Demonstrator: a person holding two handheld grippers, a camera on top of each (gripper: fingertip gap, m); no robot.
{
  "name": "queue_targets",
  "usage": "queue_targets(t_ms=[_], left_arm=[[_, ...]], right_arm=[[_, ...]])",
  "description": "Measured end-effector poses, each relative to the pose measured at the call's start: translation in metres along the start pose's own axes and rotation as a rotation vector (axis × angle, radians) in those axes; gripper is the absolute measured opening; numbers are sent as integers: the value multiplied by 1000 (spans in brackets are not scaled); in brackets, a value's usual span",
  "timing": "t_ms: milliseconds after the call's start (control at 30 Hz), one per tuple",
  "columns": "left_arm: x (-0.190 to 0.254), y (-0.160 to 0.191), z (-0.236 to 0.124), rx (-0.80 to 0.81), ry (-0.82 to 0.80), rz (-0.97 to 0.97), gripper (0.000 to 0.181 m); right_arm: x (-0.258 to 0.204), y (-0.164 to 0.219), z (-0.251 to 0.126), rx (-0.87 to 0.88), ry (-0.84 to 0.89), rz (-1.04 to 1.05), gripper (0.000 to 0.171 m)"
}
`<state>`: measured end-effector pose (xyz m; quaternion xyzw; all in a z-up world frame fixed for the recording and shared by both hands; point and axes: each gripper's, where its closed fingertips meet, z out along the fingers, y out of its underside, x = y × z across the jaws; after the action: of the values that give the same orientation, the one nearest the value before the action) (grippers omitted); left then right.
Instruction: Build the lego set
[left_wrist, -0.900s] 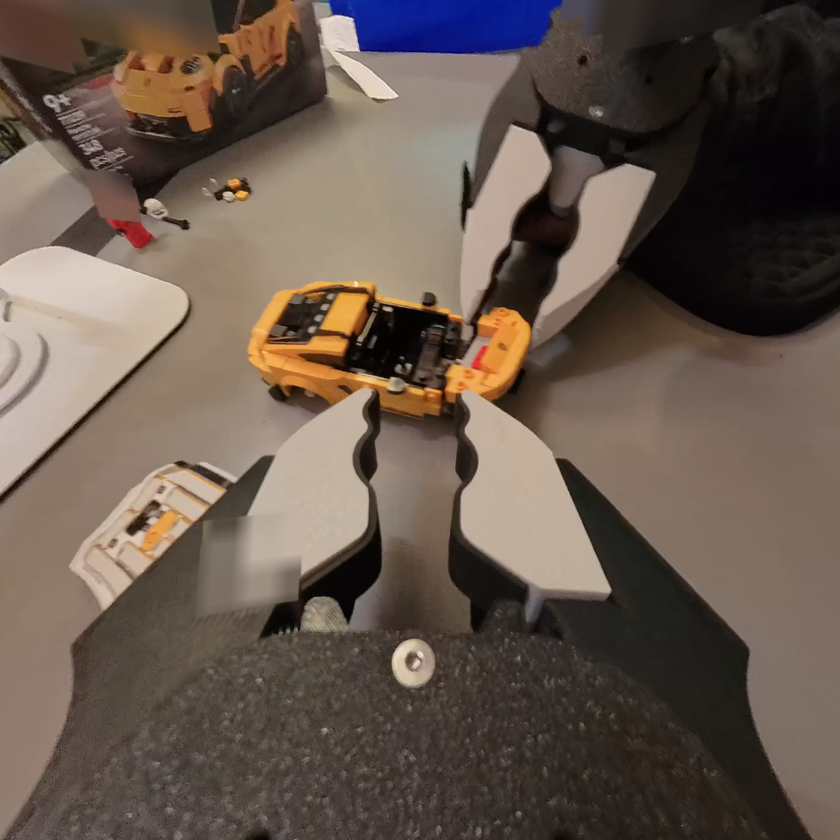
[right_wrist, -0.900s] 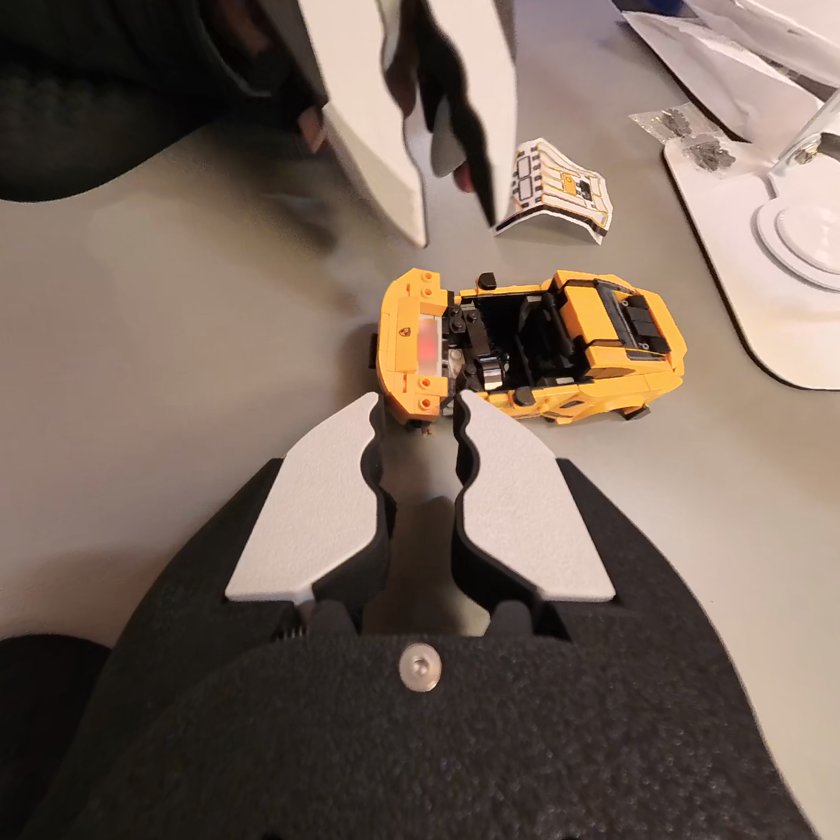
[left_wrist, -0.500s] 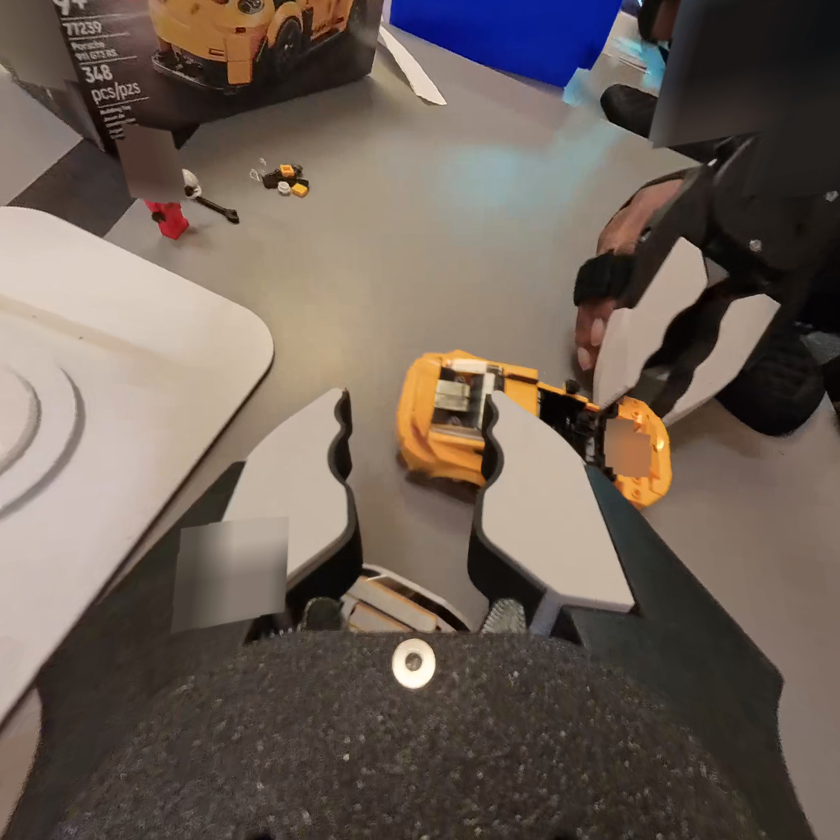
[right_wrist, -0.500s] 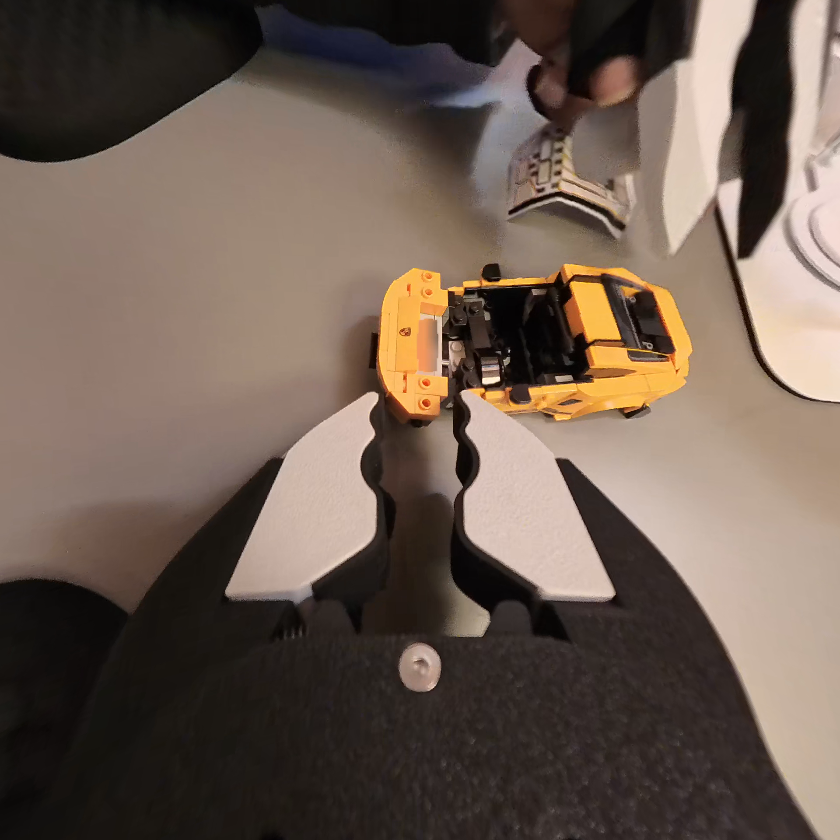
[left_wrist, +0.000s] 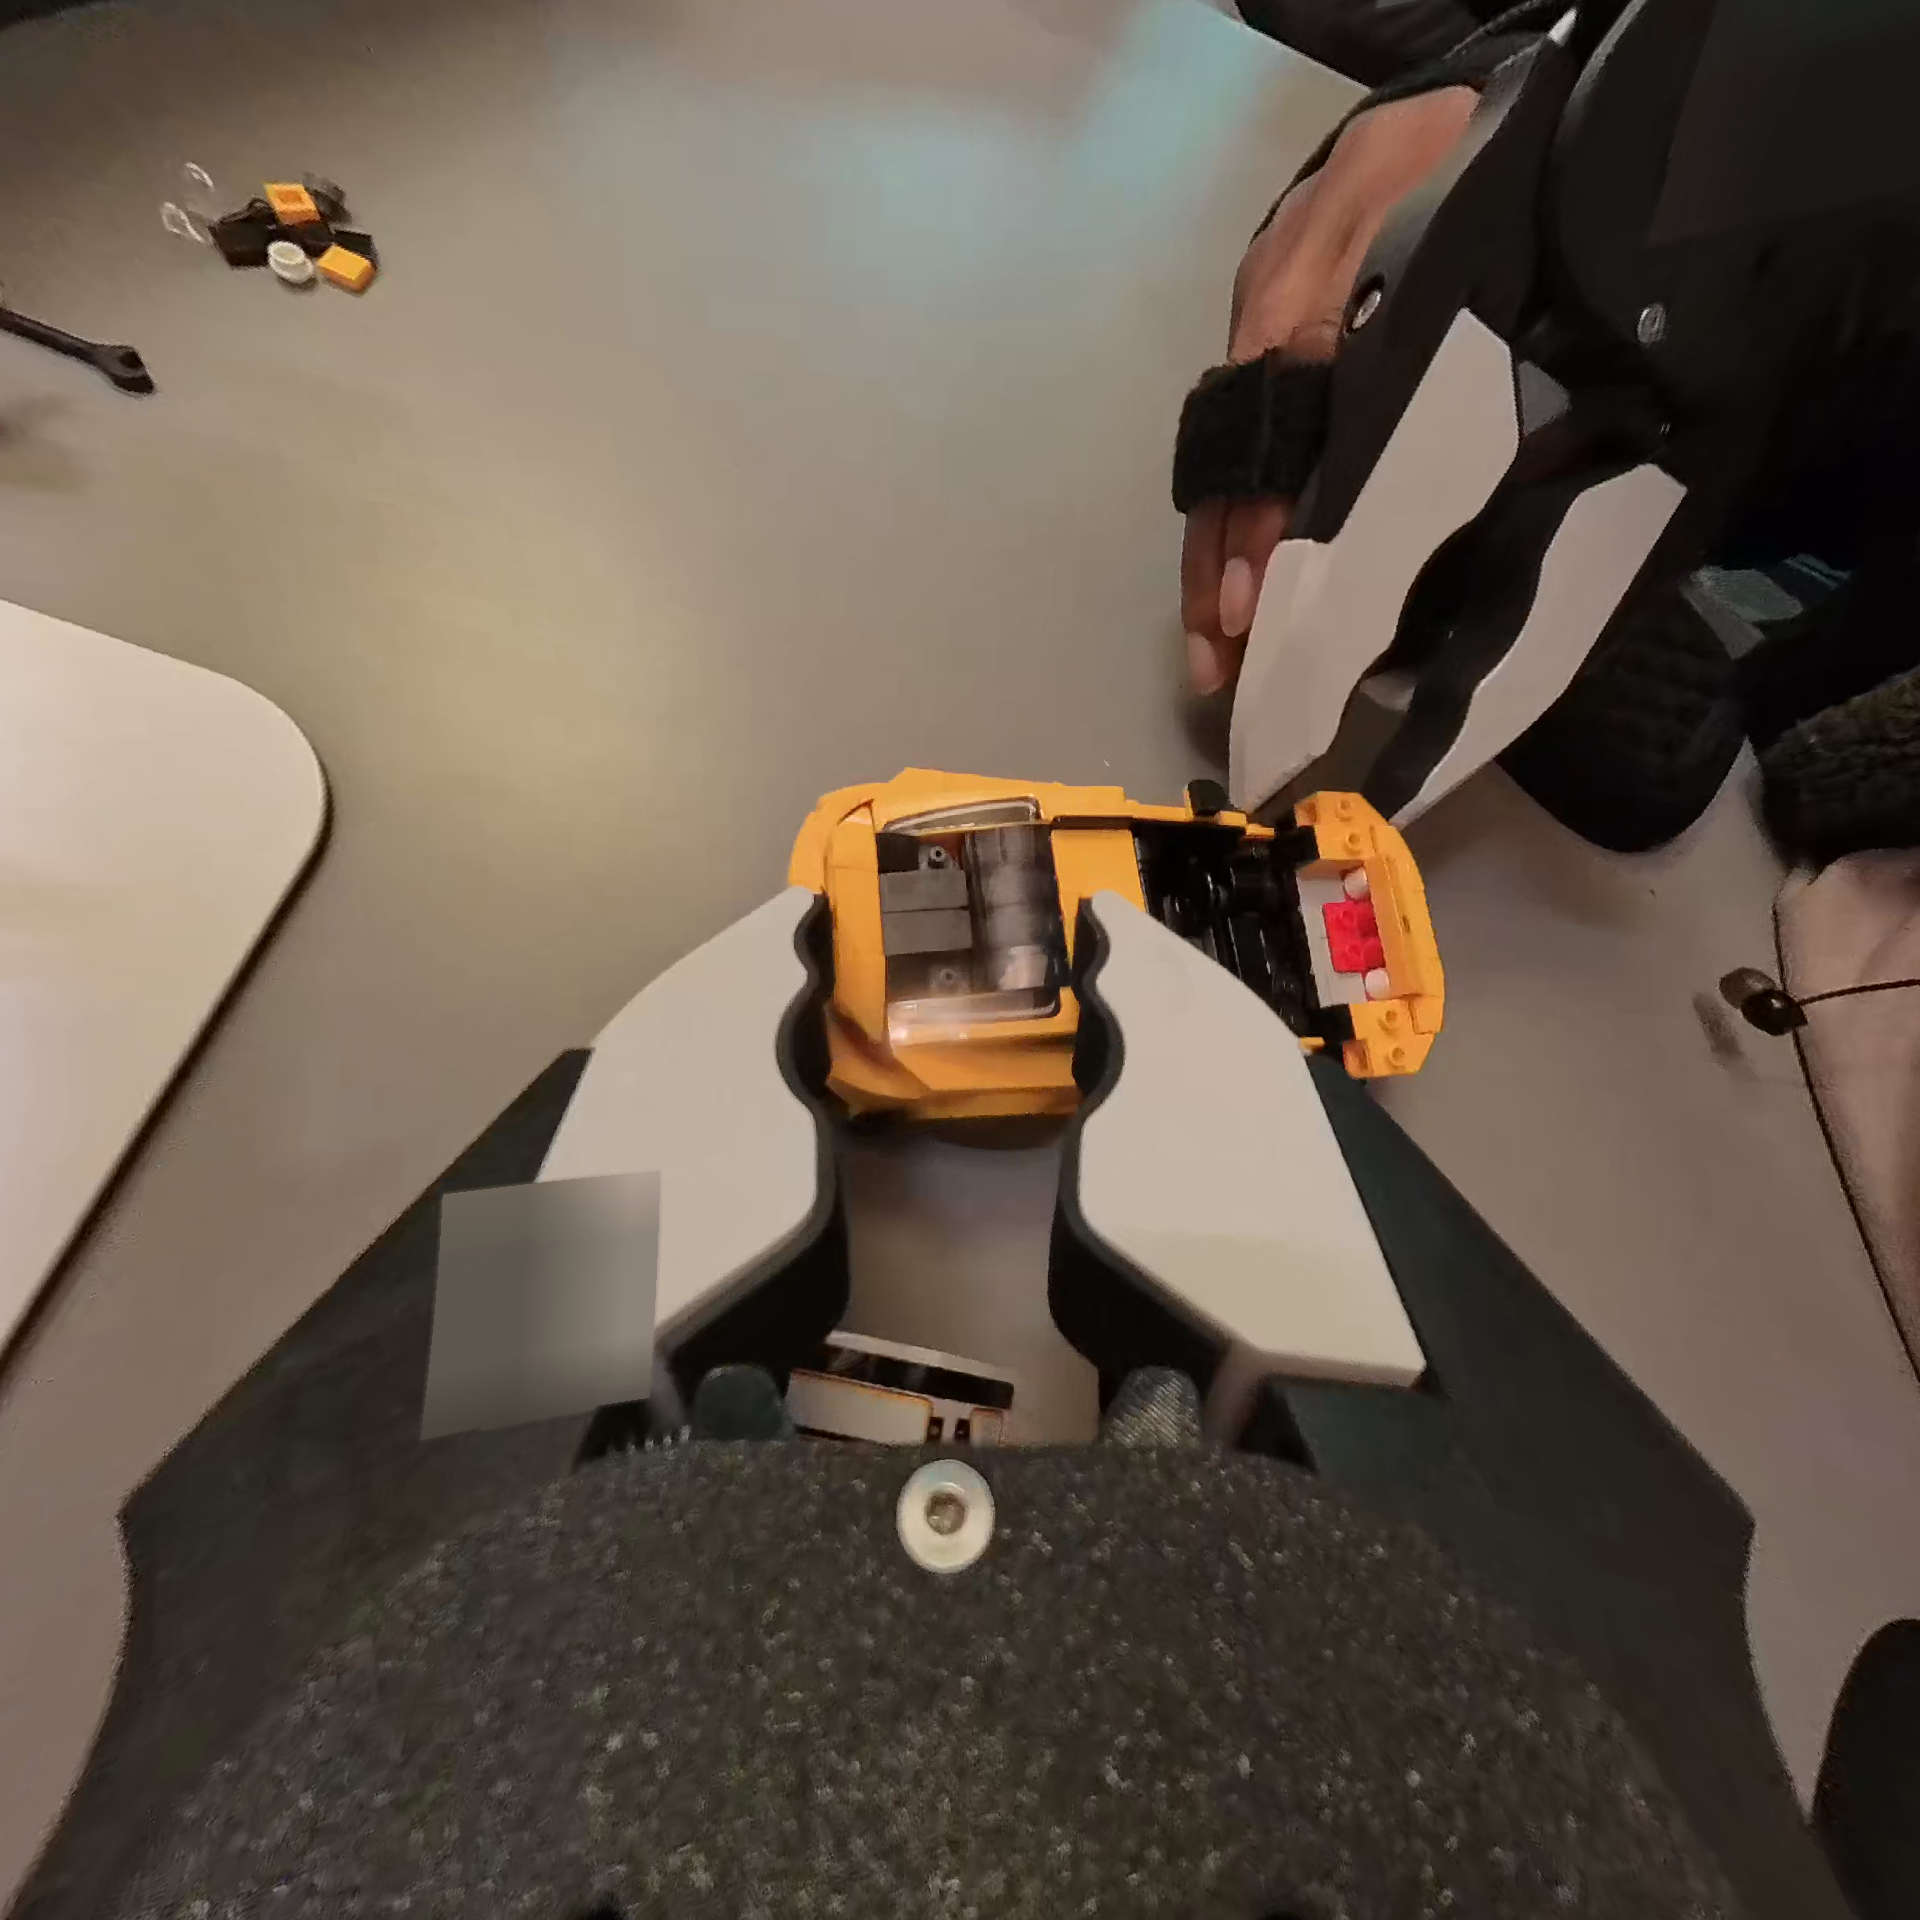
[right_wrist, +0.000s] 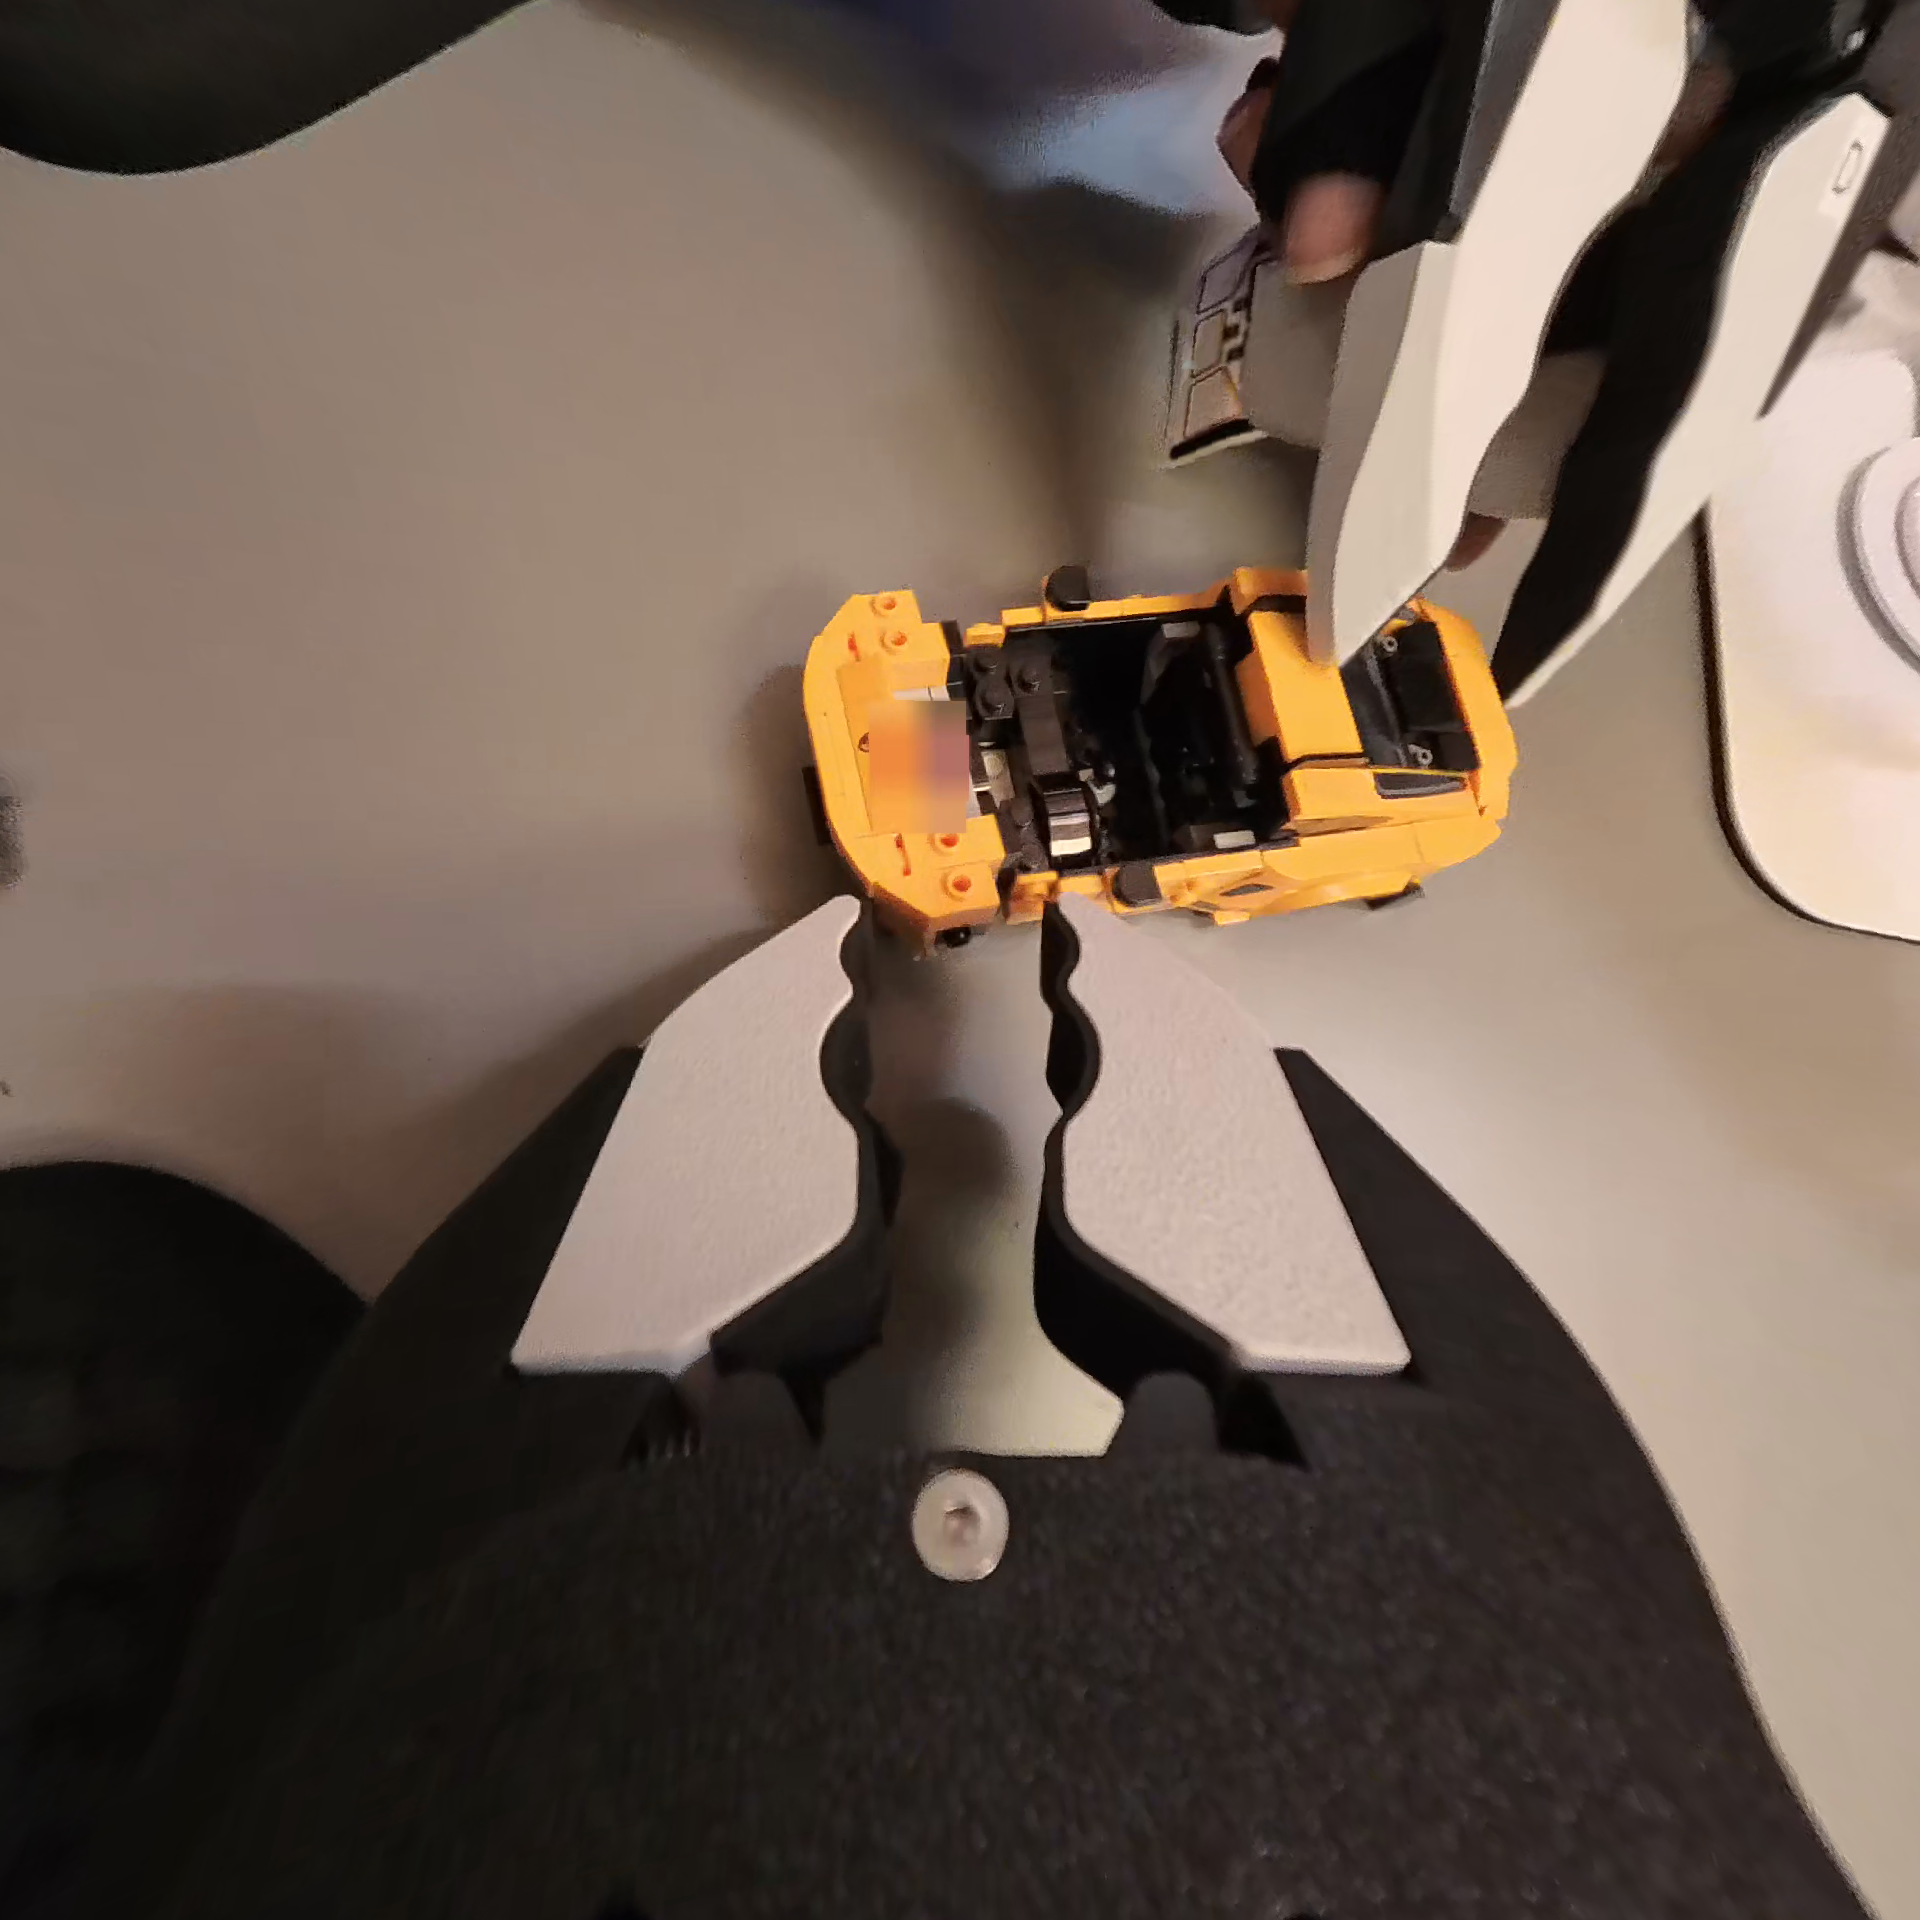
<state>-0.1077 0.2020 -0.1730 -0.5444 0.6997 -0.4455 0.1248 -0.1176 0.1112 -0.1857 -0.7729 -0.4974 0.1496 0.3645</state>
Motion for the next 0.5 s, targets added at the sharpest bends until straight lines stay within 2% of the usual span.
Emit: queue_targets(t_ms=[267, 500], left_arm=[[18, 19, -15, -18, -76, -76, 38], [58, 49, -31, -55, -104, -120, 38]], right_arm=[[-5, 9, -4, -26, -24, 29, 33], [-14, 15, -6, -24, -69, 80, 33]])
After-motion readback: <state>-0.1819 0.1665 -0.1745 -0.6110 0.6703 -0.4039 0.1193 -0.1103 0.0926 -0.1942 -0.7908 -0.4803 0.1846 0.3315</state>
